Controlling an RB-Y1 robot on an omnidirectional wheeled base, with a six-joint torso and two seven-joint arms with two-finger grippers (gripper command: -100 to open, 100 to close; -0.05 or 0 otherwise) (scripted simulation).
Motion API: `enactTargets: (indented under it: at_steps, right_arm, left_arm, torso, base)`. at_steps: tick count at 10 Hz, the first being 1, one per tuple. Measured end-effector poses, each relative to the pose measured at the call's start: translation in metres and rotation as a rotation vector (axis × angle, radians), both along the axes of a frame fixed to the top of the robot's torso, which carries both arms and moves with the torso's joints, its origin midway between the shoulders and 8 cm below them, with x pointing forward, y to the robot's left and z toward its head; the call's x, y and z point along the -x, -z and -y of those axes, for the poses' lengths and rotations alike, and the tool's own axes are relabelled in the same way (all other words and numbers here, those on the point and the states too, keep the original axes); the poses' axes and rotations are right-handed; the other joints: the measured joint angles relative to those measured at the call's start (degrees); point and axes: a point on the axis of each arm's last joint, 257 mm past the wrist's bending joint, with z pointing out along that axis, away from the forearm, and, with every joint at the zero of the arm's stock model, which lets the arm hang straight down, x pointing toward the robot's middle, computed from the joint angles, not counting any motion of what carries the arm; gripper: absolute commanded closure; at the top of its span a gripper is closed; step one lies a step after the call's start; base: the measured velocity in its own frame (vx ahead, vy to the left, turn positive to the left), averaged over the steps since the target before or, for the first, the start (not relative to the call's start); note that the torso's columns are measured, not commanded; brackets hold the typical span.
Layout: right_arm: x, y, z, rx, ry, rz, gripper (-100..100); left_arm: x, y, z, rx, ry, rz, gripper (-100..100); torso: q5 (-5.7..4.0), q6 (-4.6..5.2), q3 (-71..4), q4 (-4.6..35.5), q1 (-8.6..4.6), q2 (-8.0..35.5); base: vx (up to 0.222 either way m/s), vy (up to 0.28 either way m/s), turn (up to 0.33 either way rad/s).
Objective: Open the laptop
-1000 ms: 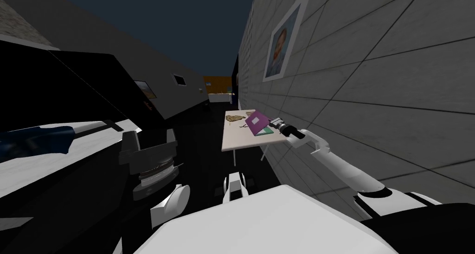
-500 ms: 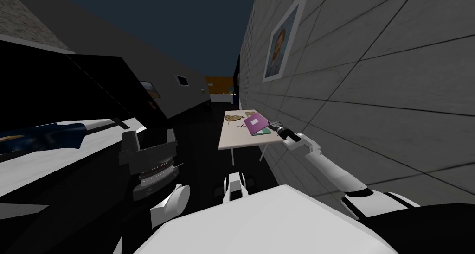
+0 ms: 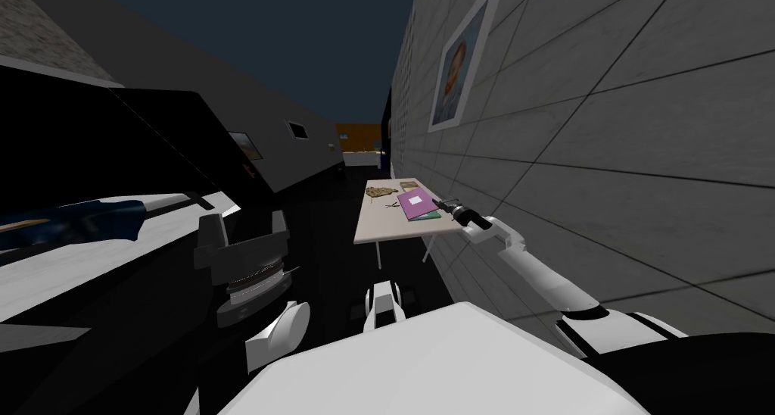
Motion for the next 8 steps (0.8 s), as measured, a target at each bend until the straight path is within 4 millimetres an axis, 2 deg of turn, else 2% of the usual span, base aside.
enactTargets:
  at_steps: [3, 4, 8]
  right_arm:
    - [-0.004, -0.023, -0.002, 0.002, -0.003, -0.002, -100]
    - [-0.004, -0.024, -0.002, 0.001, -0.002, -0.003, 0]
    - [-0.004, -0.023, -0.002, 0.001, -0.002, -0.003, 0]
  left_arm:
    - [0.000, 0.000, 0.000, 0.000, 0.000, 0.000, 0]
    - [0.000, 0.000, 0.000, 0.000, 0.000, 0.000, 0]
    - [0.000, 0.000, 0.000, 0.000, 0.000, 0.000, 0]
  torso:
    - [-0.07, 0.02, 0.1, 0.0, -0.23, 0.1]
    - [-0.07, 0.02, 0.0, 0.0, -0.20, 0.1]
    - [-0.04, 0.01, 0.0, 0.0, -0.15, 0.0]
  base:
    - [0.000, 0.003, -0.013]
    - [0.000, 0.000, 0.000]
    - [0.000, 0.000, 0.000]
